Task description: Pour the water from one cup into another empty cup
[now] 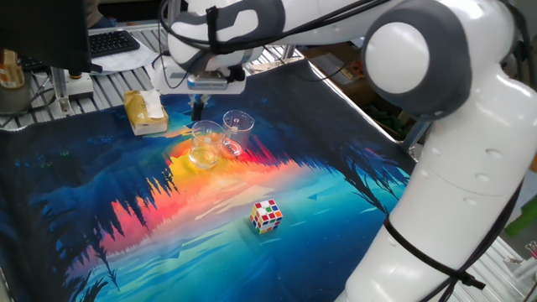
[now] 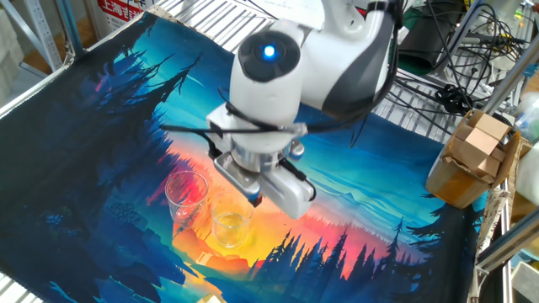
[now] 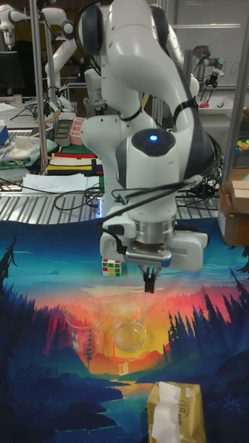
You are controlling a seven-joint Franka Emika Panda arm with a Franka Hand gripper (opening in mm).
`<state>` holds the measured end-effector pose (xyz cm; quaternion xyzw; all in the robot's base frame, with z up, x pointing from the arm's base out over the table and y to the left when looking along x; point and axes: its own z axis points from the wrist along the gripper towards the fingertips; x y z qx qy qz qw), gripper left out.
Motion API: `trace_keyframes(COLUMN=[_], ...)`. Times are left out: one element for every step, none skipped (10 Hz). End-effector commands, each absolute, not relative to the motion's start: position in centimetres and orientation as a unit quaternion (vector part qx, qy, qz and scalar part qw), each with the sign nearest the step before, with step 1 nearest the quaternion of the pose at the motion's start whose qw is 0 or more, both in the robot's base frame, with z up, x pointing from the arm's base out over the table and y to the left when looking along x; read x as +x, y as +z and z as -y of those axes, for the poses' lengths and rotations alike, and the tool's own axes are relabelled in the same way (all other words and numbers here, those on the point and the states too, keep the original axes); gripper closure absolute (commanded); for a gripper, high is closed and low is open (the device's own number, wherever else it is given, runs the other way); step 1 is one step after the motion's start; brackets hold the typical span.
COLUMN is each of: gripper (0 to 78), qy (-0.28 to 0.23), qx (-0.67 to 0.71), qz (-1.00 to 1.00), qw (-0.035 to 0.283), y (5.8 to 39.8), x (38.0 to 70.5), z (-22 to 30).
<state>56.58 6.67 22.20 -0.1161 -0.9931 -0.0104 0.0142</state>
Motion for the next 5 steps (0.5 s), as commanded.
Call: trace_keyframes(gripper=[77.6,77.6,77.6,77.6,77.6], qy=[-0.012,-0.012,-0.011,-0.011,-0.012], qx=[-0.119,-0.117,-0.116,-0.115,-0.114], qz=[0.993,0.993,0.993,0.993,0.993], qw=[0.009,0.008,0.007,0.006,0.004], y=[20.6,20.3,20.2,19.8,19.4], x=[57.2,57.3,57.3,57.2,57.0], z=[-7.1,-7.2,-7.2,-7.2,-7.1])
